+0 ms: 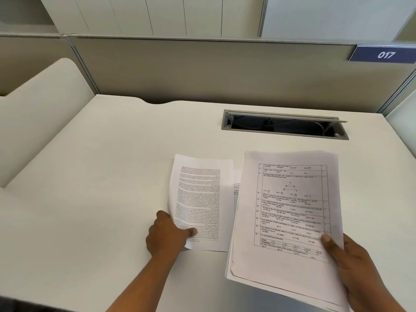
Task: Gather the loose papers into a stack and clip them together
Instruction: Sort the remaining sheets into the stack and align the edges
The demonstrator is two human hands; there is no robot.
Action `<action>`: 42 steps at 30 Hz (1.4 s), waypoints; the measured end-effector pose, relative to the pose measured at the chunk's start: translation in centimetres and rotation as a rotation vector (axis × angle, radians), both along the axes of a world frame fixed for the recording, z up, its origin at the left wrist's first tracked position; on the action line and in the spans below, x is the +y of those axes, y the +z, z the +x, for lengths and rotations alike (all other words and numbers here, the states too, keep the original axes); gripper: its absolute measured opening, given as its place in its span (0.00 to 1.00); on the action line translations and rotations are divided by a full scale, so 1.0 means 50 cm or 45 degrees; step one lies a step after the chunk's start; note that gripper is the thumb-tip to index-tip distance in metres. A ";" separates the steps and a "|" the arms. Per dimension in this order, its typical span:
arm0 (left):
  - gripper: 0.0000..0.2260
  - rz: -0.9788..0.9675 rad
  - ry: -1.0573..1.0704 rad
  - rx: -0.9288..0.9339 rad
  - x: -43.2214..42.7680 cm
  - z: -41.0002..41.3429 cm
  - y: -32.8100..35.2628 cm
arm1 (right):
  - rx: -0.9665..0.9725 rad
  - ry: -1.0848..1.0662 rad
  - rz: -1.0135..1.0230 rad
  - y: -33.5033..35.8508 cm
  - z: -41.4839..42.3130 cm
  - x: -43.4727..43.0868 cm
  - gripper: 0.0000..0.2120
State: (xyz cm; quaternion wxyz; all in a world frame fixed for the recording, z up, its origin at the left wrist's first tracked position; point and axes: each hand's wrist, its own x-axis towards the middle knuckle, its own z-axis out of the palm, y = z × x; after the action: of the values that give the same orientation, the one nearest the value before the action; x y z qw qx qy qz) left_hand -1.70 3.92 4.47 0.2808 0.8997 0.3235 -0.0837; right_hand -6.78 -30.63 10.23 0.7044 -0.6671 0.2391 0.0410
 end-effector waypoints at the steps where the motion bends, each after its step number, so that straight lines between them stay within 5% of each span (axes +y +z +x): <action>1: 0.34 -0.010 0.003 -0.004 0.003 0.001 0.001 | -0.002 -0.002 0.005 0.000 0.000 -0.003 0.15; 4: 0.34 -0.059 0.005 -0.022 0.015 0.006 0.001 | -0.012 0.012 0.021 0.001 -0.002 -0.008 0.17; 7: 0.27 -0.116 0.036 -0.061 0.027 0.006 -0.003 | -0.019 0.011 -0.037 0.001 -0.004 -0.011 0.31; 11: 0.10 -0.166 0.115 -0.159 0.039 0.001 -0.001 | 0.035 -0.040 -0.025 -0.008 -0.003 -0.020 0.11; 16: 0.08 -0.321 0.178 -0.376 0.062 -0.016 0.015 | 0.063 -0.058 -0.064 -0.014 -0.003 -0.020 0.08; 19: 0.08 -0.493 0.303 -0.531 0.070 -0.021 0.048 | 0.054 -0.044 -0.092 -0.022 -0.001 -0.022 0.20; 22: 0.09 -0.671 0.427 -0.724 0.071 -0.020 0.099 | 0.051 -0.042 -0.084 -0.027 -0.001 -0.022 0.08; 25: 0.06 -0.838 0.513 -0.806 0.069 -0.020 0.149 | 0.079 -0.051 -0.150 -0.034 0.003 -0.023 0.06; 35: 0.06 -1.162 0.220 -0.595 -0.062 -0.074 0.235 | 0.083 -0.007 -0.131 -0.013 0.034 0.020 0.08; 42: 0.07 -1.171 0.153 -0.383 -0.135 -0.098 0.217 | 0.076 0.107 -0.165 0.020 0.042 0.050 0.09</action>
State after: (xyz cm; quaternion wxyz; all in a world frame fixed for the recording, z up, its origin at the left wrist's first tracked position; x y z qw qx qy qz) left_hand -6.61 -2.82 15.32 0.6971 0.6643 0.2602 -0.0707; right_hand -4.65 -28.11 11.24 0.6500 -0.7191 0.2341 0.0749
